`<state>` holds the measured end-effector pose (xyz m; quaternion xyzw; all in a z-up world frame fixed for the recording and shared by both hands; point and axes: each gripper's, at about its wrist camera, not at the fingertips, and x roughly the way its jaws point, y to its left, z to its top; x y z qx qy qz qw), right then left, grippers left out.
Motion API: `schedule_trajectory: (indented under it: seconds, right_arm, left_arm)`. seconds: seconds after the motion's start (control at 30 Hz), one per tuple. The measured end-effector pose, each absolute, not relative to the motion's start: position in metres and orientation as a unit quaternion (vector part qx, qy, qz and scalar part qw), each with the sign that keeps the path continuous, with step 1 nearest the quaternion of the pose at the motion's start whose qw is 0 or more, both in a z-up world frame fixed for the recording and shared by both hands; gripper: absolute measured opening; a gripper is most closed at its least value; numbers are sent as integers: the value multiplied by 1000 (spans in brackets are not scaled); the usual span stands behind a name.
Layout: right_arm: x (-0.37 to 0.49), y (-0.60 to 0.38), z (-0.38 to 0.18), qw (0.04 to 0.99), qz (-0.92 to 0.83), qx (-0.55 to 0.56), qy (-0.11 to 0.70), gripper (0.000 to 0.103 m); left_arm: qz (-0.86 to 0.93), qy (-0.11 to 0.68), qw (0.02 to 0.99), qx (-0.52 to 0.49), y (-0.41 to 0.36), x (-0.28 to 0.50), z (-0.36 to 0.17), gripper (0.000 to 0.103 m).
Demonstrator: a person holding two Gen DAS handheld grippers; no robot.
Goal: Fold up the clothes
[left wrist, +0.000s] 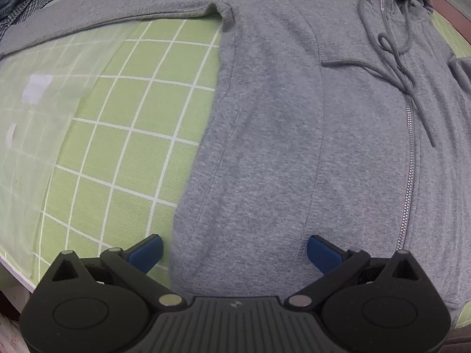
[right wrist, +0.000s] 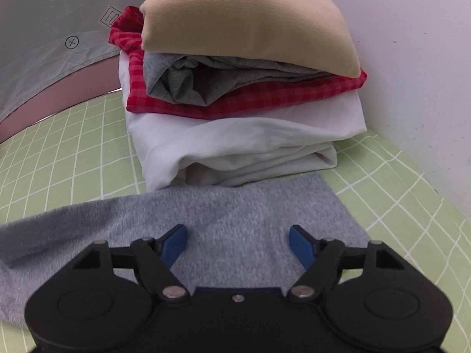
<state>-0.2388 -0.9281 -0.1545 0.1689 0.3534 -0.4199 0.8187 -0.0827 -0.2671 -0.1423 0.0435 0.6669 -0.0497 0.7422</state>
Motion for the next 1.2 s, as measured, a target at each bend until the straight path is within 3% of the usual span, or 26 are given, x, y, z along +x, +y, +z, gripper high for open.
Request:
schedule_trajectory:
  seconds: [0.03, 0.1, 0.17, 0.4, 0.63, 0.7, 0.8, 1.0, 1.1, 1.2]
  right_arm:
    - [-241, -928, -154, 817, -421, 165, 358, 68]
    - [-246, -926, -152, 813, -423, 156, 367, 29]
    - [-251, -925, -150, 810, -426, 148, 376, 9]
    - [-280, -917, -148, 767, -481, 108, 412, 6]
    - [-311, -919, -154, 739, -514, 106, 422, 15]
    - [-320, -923, -152, 738, -527, 142, 397, 38]
    - [-340, -927, -142, 740, -550, 209, 328, 55]
    - [-353, -952, -147, 716, -583, 217, 317, 64]
    - [-359, -968, -157, 702, -590, 219, 332, 78]
    - [-370, -976, -161, 707, -576, 254, 324, 76]
  left_arm:
    - [-49, 669, 741, 43, -267, -82, -142, 103]
    - [-49, 671, 739, 43, -267, -80, -142, 103]
    - [-50, 672, 737, 44, -267, -80, -141, 103]
    - [-53, 667, 742, 47, -267, -80, -138, 103]
    - [-55, 657, 750, 48, -267, -85, -135, 103]
    - [-55, 654, 753, 47, -267, -91, -134, 103]
    - [-54, 650, 757, 46, -267, -95, -132, 103]
    - [-54, 653, 754, 46, -268, -93, -130, 103]
    - [-53, 655, 752, 46, -269, -91, -129, 103]
    - [-51, 656, 752, 44, -270, -90, -127, 103]
